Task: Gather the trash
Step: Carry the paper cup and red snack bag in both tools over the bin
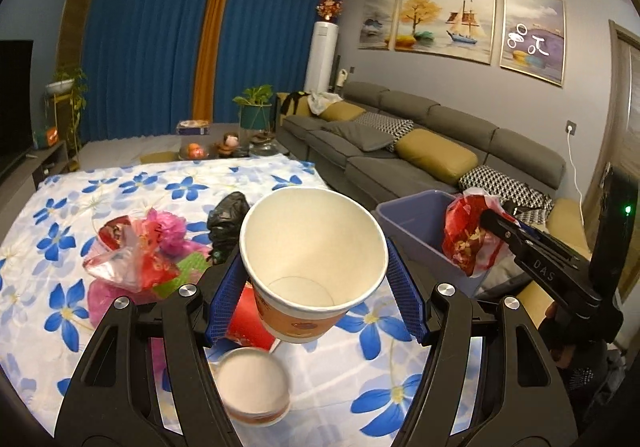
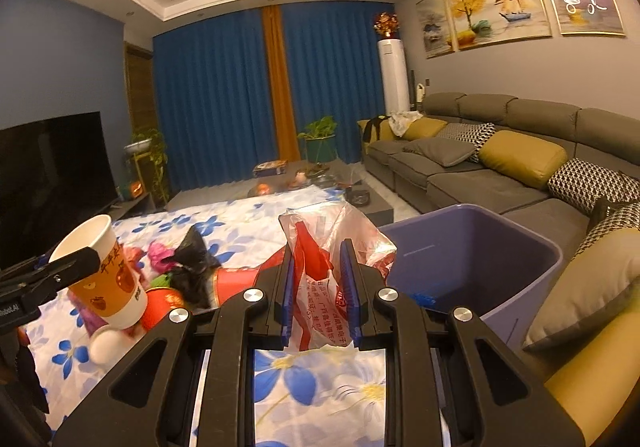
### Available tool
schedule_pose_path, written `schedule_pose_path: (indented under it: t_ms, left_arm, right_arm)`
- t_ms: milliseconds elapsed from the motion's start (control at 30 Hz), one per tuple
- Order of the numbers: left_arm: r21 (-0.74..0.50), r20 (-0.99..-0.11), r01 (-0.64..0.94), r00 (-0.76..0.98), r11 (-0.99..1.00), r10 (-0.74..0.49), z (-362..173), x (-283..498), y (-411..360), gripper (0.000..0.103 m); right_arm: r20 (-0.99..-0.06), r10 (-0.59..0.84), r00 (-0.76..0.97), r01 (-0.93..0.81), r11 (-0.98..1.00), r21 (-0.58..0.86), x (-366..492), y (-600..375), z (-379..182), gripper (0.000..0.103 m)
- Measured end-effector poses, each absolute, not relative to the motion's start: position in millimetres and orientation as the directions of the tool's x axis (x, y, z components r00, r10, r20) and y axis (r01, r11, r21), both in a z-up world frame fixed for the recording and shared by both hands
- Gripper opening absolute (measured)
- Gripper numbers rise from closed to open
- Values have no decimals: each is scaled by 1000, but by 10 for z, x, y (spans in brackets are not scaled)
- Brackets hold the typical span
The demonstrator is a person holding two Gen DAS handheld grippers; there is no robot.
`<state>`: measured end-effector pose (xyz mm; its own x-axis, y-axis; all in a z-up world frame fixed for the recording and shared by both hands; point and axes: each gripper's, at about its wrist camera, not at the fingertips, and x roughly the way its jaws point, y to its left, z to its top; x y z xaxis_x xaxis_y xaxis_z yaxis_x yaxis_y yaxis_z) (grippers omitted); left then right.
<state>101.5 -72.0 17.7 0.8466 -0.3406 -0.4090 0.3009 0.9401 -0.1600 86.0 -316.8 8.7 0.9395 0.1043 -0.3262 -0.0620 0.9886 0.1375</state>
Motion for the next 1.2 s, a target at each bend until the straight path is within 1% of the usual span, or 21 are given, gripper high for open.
schedule_pose_path:
  t_ms: [133, 333, 433, 567, 733, 900, 1200]
  left_arm:
    - [-170, -409, 306, 843, 937, -349, 191, 1093, -755, 66]
    - [-169, -400, 361, 825, 917, -398, 286, 1181, -1064, 66]
    - [-180, -396, 395, 809, 901, -434, 342, 1293, -1308, 66]
    - [-163, -374, 429, 806, 888, -458, 435, 1479, -1734, 66]
    - [-171, -366, 460, 792, 872, -489, 431, 1744, -2189, 66]
    - [-189, -394, 485, 759, 854, -519, 276, 2025, -2542, 66]
    - [-204, -431, 492, 731, 846, -529, 28, 2332, -2866, 67]
  right_arm:
    - [-323, 91, 942, -45, 988, 148, 890, -3256, 64, 23]
    - [-320, 63, 945, -15, 989, 150, 960, -3391, 77, 23]
    - [-312, 35, 949, 11, 990, 143, 1007, -3500, 116, 23]
    - [-287, -16, 958, 55, 990, 130, 1056, -3677, 191, 23]
    - [-268, -63, 961, 106, 983, 148, 1164, -3944, 236, 23]
    - [-293, -82, 953, 131, 980, 152, 1321, -4098, 156, 23]
    - [-336, -104, 936, 169, 971, 170, 1497, -4306, -16, 23]
